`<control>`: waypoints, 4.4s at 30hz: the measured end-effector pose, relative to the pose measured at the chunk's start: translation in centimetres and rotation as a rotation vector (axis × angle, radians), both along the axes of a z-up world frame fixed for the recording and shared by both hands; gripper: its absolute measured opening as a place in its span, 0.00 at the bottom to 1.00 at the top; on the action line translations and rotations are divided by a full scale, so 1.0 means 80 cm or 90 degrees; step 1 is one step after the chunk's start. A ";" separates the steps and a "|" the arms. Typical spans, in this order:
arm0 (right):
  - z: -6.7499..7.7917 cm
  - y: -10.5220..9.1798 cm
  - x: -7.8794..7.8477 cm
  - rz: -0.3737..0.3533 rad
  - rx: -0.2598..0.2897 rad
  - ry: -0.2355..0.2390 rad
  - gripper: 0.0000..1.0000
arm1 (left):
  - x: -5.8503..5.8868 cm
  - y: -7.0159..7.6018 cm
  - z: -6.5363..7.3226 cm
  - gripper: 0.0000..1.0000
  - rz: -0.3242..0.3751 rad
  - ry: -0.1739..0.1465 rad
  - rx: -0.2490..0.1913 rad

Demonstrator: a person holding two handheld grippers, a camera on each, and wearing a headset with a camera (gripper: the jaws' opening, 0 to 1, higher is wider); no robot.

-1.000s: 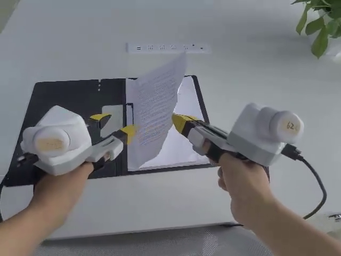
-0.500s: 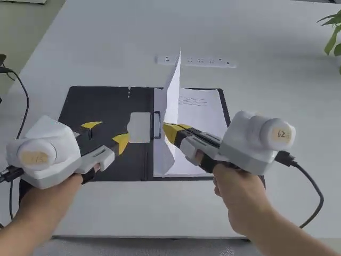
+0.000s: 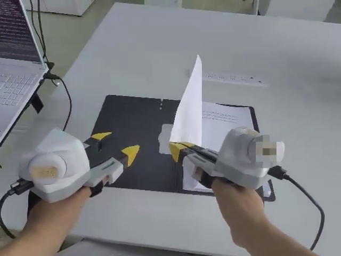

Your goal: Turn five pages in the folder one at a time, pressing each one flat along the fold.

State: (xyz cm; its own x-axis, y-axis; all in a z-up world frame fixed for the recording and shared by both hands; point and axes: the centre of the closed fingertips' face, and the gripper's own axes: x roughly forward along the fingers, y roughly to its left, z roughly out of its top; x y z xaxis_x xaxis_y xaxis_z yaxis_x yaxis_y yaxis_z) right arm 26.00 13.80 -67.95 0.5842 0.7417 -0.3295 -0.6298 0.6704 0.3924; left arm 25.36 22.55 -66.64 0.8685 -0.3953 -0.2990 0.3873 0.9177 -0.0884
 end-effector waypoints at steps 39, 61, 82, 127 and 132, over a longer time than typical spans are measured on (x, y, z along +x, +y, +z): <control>-0.155 0.117 -0.017 0.085 -0.180 0.073 0.00 | -0.020 0.080 -0.054 0.37 0.023 0.052 -0.016; -0.139 0.120 -0.044 0.081 -0.078 0.135 0.14 | -0.008 0.066 -0.097 0.34 0.000 0.098 0.002; -0.072 -0.006 -0.038 -0.064 0.014 0.111 0.11 | 0.025 -0.036 -0.160 0.20 -0.150 0.111 0.052; -0.118 -0.055 0.146 0.080 -0.056 0.045 0.12 | 0.024 -0.034 -0.184 0.11 -0.138 0.106 0.052; -0.123 -0.051 0.166 0.081 -0.059 0.042 0.09 | 0.024 -0.034 -0.184 0.11 -0.137 0.105 0.055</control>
